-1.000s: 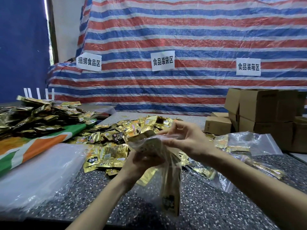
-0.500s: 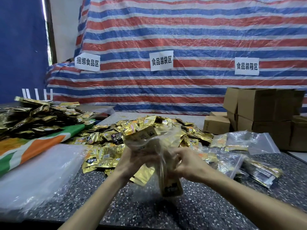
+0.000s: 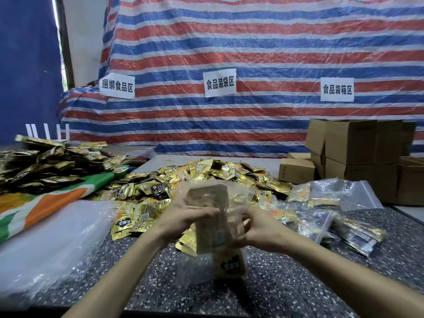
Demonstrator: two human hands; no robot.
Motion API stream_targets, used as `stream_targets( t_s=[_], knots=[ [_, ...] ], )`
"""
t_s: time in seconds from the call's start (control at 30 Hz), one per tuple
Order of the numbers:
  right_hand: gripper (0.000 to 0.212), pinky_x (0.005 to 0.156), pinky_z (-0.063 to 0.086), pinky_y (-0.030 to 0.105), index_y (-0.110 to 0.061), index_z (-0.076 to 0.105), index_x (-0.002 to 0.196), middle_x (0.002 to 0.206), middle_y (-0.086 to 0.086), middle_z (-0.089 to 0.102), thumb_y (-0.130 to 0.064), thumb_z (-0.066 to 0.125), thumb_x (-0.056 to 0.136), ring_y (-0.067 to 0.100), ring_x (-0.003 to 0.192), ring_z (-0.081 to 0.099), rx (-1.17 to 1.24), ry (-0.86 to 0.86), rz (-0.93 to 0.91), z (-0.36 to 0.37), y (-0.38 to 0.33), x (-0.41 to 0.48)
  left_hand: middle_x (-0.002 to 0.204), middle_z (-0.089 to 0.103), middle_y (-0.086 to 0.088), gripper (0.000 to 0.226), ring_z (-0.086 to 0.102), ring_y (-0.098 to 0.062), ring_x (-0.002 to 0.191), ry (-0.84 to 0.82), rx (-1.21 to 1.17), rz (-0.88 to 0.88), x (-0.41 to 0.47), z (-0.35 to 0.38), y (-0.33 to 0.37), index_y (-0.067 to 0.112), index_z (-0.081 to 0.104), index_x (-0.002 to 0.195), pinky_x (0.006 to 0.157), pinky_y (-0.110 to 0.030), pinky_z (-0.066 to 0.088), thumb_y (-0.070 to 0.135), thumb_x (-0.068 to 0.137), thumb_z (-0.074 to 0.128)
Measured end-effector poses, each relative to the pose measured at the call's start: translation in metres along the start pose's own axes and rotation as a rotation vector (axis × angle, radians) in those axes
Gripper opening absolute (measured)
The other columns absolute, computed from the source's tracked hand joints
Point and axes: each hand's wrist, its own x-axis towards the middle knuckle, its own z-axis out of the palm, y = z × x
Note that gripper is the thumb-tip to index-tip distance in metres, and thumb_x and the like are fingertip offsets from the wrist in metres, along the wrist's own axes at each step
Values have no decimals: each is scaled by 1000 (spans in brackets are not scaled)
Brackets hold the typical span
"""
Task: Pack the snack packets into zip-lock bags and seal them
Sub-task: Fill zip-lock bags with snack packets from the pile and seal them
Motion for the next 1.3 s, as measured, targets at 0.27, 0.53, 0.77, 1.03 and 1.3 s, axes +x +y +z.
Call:
stream_targets(
  t_s=[0.27,0.53,0.77,1.03,1.3],
  knots=[
    [25,81,56,35,-14,80,88,92,1,79,-36,74,78,17,90,73,282,202,-111,-29,-12,-1,86,78,0,37,70,-6,75,-14,176,21,6,-28,31,27,81,82,61,-18,52,57,60,85],
    [21,59,55,24,4,69,97,82,12,76,-13,73,85,17,68,69,467,291,-249,-46,-24,-10,84,76,-16,31,71,-20,65,87,-23,42,0,-54,32,8,80,83,61,-29,59,33,65,81],
    [9,60,56,23,-6,74,88,82,10,76,-13,69,90,16,69,69,347,379,-330,-52,-33,-15,80,76,-17,28,72,-23,64,184,-184,128,0,-48,32,6,80,77,61,-28,60,30,64,80],
    [12,57,54,24,-6,76,87,81,12,76,-18,73,85,20,69,69,383,394,-231,-57,-27,-18,85,75,-21,39,74,-24,71,214,-286,37,4,-49,13,2,79,83,63,-29,60,32,59,83],
    [18,58,56,27,-6,75,84,86,15,76,-22,76,75,22,72,70,495,327,-166,-67,-27,-25,83,74,-13,18,70,-22,73,185,-3,200,0,-46,24,12,77,84,66,-25,56,29,79,75]
  ],
)
